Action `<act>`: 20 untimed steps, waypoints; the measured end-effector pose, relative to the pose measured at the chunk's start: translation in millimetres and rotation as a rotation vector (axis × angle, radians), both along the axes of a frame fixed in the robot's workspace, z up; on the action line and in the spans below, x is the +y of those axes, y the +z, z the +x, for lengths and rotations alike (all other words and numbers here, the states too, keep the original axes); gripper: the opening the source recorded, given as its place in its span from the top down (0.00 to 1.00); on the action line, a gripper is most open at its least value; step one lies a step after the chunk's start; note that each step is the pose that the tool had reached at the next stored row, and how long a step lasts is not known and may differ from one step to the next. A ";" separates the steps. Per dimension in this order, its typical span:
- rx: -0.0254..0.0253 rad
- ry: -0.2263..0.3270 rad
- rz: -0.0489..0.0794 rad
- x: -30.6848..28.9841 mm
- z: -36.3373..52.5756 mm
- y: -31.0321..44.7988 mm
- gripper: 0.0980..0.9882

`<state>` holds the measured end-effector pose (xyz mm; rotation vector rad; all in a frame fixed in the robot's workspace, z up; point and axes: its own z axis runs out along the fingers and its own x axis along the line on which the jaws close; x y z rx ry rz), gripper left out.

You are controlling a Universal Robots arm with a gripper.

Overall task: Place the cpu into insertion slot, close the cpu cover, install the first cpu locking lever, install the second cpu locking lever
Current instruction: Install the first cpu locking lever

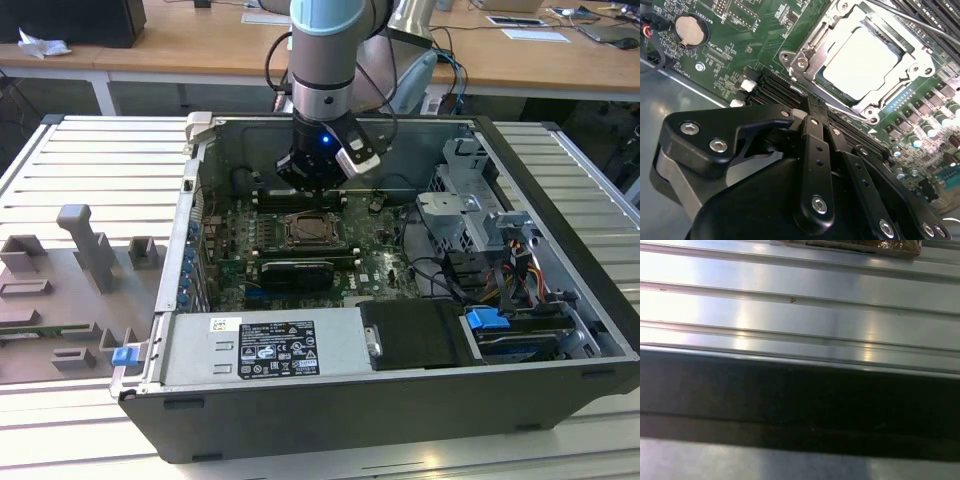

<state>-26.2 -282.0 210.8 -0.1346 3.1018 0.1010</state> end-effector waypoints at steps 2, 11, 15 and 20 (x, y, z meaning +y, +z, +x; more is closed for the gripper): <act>0.0000 0.000 -0.002 0.0 1.6 -1.5 0.99; 0.0000 0.000 -0.023 0.0 3.3 -4.9 0.99; 0.0001 0.000 -0.034 0.0 3.7 -6.5 0.99; 0.0002 0.000 -0.042 0.0 4.3 -8.7 0.99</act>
